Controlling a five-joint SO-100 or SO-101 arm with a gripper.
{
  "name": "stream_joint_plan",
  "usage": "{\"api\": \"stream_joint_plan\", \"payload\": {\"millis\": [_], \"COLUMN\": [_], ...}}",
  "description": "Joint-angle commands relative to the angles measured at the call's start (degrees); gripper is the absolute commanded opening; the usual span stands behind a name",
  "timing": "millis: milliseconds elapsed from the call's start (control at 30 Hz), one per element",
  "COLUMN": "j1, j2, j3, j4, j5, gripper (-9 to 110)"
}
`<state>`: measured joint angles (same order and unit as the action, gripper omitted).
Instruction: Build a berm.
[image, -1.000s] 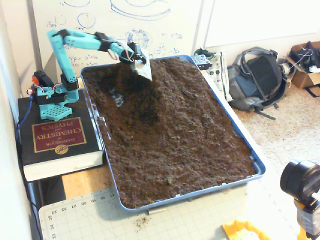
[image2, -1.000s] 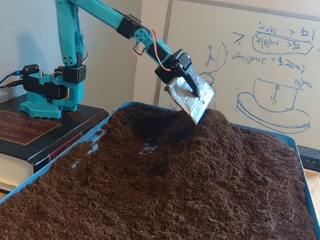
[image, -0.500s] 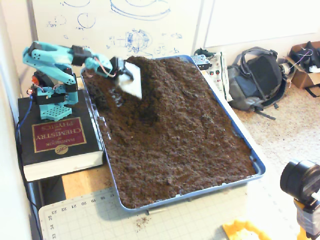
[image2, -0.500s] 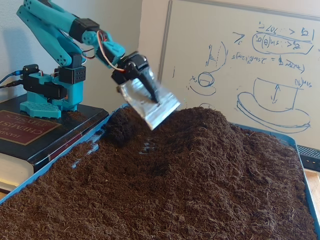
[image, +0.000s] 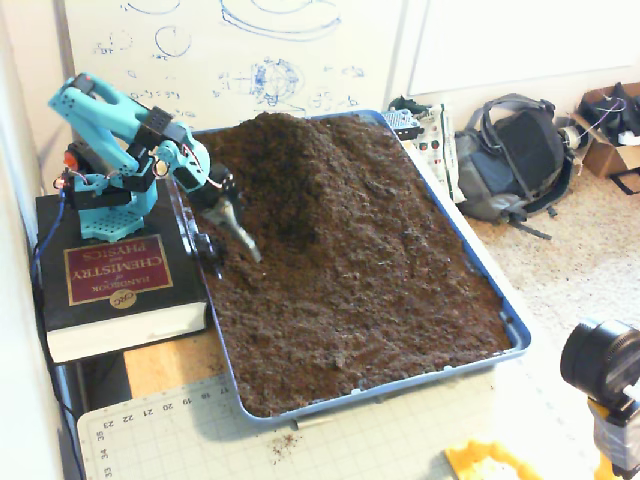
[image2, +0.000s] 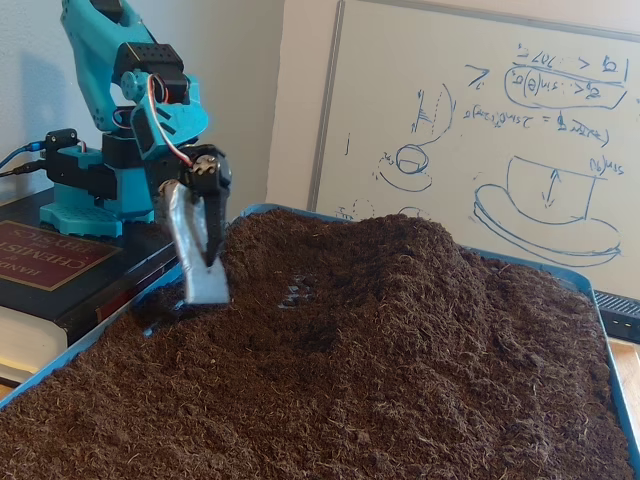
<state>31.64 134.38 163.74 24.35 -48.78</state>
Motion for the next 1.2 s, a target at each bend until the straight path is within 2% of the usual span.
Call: {"api": "stream_joint_plan", "payload": {"millis": [0, 200, 467, 700, 933, 1167], "j1": [3.4, 2.0, -6.1, -8.4, -8.4, -8.5], "j2": [-5.8, -20.4, -25.6, -30.1, -34.0, -35.1], "j3": [-8.7, -14.3, -22.9, -27.7, -29.8, -30.3], "j4": [7.6, 16.2, 15.7, 15.7, 16.6, 16.6], "j5": [-1.3, 2.5, 13.4, 25.2, 24.3, 17.6], "gripper": [0, 0, 0, 0, 0, 0]}}
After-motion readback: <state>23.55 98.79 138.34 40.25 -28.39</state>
